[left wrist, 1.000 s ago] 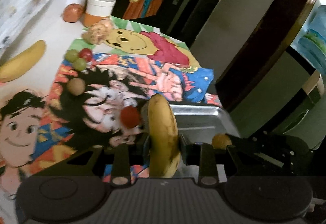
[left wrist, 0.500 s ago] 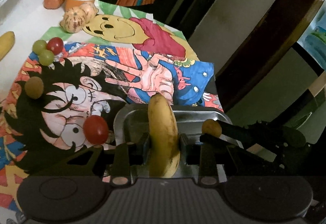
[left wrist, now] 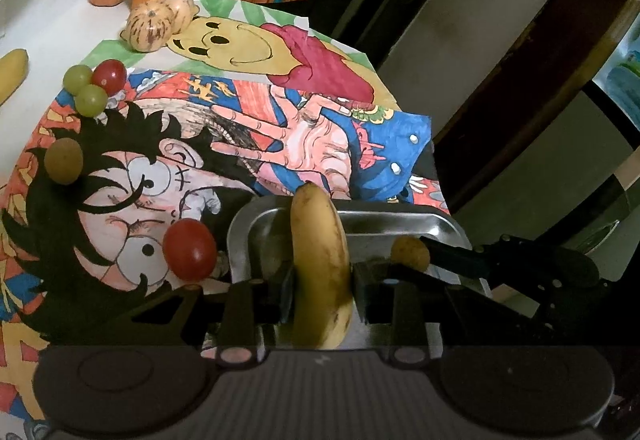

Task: Organize fruits
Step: 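Carry the banana and brown fruit over the dark tray and open both tools, then lift both tools away from the tray toward the remaining fruits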

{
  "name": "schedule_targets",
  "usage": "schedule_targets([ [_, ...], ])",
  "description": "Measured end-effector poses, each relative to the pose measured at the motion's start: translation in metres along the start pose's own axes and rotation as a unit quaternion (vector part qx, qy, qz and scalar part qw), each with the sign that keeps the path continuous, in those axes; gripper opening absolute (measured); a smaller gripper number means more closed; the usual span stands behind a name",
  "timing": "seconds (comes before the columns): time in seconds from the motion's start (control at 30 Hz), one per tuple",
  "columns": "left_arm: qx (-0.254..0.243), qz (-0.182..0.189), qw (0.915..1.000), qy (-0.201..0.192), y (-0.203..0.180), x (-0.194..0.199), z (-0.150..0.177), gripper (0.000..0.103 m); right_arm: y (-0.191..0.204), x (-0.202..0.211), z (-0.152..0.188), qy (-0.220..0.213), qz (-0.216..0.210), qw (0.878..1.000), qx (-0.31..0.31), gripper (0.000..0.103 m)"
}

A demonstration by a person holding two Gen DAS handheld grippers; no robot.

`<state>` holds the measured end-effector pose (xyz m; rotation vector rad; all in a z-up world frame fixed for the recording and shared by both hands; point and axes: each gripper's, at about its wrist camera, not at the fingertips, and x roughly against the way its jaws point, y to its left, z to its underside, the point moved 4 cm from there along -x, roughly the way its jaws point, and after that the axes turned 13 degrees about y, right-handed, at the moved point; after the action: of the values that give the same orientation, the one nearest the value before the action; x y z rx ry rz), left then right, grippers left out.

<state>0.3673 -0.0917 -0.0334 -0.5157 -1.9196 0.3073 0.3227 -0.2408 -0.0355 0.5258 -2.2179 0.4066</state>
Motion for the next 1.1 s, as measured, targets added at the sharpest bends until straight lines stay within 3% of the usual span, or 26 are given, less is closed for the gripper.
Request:
schedule_targets([
  [0.13, 0.005, -0.002, 1.0000, -0.006, 0.001, 0.002, 0.002, 0.037, 0.000, 0.004, 0.002, -0.004, 0.000, 1.000, -0.007, 0.031],
  [0.2, 0.007, -0.001, 1.0000, -0.006, 0.001, 0.004, 0.004, 0.046, 0.000, 0.008, 0.004, -0.007, -0.001, 1.000, -0.012, 0.033],
  [0.43, 0.013, 0.003, 0.9995, -0.029, -0.006, 0.029, 0.018, 0.059, 0.002, 0.044, 0.017, -0.027, 0.005, 0.999, -0.037, 0.049],
  [0.53, 0.015, 0.003, 0.9986, -0.051, -0.011, 0.053, 0.032, 0.071, 0.005, 0.071, 0.027, -0.044, 0.007, 0.998, -0.054, 0.063],
  [0.6, 0.015, -0.005, 0.9972, -0.072, -0.015, 0.074, 0.046, 0.085, 0.009, 0.093, 0.035, -0.055, 0.011, 0.997, -0.062, 0.079],
  [0.73, 0.016, -0.021, 0.9938, -0.108, -0.024, 0.115, 0.077, 0.097, 0.023, 0.140, 0.052, -0.076, 0.021, 0.994, -0.073, 0.101],
  [0.87, 0.012, -0.031, 0.9909, -0.130, -0.034, 0.153, 0.113, 0.103, 0.041, 0.190, 0.066, -0.089, 0.026, 0.993, -0.079, 0.102],
  [1.1, -0.020, -0.088, 0.9860, -0.140, -0.057, 0.211, 0.169, 0.103, 0.084, 0.265, 0.076, -0.085, 0.015, 0.993, -0.079, 0.102],
])
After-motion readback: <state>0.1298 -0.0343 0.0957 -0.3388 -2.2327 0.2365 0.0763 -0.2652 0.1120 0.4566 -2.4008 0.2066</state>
